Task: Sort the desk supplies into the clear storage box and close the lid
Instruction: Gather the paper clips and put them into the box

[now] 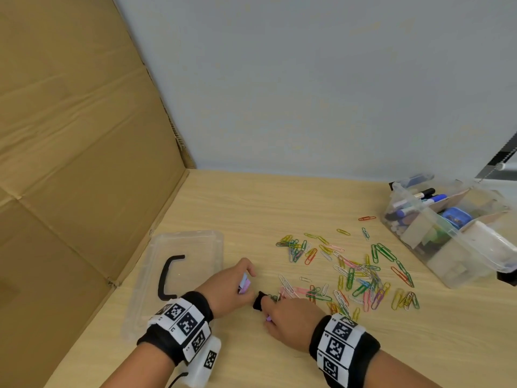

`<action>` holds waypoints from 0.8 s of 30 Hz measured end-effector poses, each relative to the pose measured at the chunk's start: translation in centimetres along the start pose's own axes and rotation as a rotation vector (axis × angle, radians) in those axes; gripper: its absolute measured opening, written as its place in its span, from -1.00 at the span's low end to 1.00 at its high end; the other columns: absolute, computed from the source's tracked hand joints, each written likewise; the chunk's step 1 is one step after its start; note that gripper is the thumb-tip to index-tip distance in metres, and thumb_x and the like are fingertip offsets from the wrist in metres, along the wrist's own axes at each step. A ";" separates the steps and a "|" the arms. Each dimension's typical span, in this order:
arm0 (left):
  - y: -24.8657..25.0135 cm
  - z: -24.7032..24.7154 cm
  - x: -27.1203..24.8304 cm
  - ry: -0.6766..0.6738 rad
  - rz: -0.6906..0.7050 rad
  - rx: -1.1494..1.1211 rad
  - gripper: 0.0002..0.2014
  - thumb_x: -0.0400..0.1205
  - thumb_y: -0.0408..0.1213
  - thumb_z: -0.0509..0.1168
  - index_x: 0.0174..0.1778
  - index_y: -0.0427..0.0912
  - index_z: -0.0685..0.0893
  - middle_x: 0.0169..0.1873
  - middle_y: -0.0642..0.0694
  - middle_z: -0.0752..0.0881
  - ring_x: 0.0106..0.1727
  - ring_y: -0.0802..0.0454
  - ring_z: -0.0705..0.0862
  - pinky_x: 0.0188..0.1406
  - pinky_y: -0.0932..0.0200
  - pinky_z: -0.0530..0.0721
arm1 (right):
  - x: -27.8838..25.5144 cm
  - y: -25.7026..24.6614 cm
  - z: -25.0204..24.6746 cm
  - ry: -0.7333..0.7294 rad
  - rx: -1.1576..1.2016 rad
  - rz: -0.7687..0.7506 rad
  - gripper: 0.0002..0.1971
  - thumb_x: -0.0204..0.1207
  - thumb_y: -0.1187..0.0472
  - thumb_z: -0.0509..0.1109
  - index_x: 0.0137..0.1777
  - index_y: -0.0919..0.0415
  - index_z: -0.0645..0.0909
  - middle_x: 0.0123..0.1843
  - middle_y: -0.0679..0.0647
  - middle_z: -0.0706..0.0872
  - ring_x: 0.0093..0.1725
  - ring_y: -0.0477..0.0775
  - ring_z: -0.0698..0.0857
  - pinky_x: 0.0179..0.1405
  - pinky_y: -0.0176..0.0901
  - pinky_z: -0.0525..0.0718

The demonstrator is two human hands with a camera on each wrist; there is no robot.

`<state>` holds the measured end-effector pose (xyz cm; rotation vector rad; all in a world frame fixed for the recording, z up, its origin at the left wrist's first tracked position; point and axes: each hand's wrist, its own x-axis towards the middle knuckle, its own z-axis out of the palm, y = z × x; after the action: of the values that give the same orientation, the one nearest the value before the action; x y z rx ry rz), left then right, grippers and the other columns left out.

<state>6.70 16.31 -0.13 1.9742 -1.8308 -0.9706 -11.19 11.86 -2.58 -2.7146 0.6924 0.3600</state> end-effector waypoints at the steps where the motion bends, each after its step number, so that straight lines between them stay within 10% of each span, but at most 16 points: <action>1: 0.3 0.2 0.1 -0.052 0.000 0.056 -0.66 0.57 -0.15 0.34 0.21 -0.07 0.42 -0.43 0.12 0.43 -0.45 0.19 0.39 -0.44 0.38 0.35 | -0.2 0.1 -0.1 0.009 0.004 -0.005 -0.71 0.67 0.11 0.05 0.29 0.24 0.32 -0.03 0.31 0.69 -0.29 0.23 0.50 -0.50 -0.11 0.29; 8: 0.2 1.4 0.8 -0.140 -0.057 0.228 -0.61 0.49 -0.07 0.42 0.19 -0.02 0.50 -0.02 0.03 0.64 -0.04 0.05 0.60 -0.12 0.24 0.53 | -2.6 1.8 -1.1 0.146 0.176 -0.024 -0.79 0.52 0.02 0.16 0.08 0.06 0.43 -0.13 0.03 0.67 -0.25 0.13 0.59 -0.32 -0.11 0.51; 12: 1.1 0.4 0.7 -0.093 -0.064 0.205 -0.65 0.51 -0.03 0.40 0.10 -0.15 0.55 -0.27 0.11 0.56 -0.28 0.17 0.50 -0.31 0.39 0.43 | -4.9 3.7 -2.1 0.208 0.349 0.037 -0.87 0.49 0.06 0.22 -0.01 0.03 0.48 -0.41 -0.16 0.46 -0.45 -0.18 0.41 -0.42 -0.26 0.35; 24: 10.0 -0.1 4.3 0.131 0.028 0.043 -0.71 0.49 0.13 0.38 -0.02 0.16 0.45 -0.19 -0.05 0.71 -0.30 -0.01 0.62 -0.32 0.21 0.51 | -16.3 15.0 -8.2 0.558 0.596 0.169 -0.84 0.50 0.03 0.16 -0.29 0.00 0.42 -0.39 -0.10 0.54 -0.38 -0.18 0.51 -0.33 -0.24 0.46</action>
<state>-1.07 10.55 4.88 1.9816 -1.8163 -0.7802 -31.25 3.26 6.55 -2.1733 0.9830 -0.5185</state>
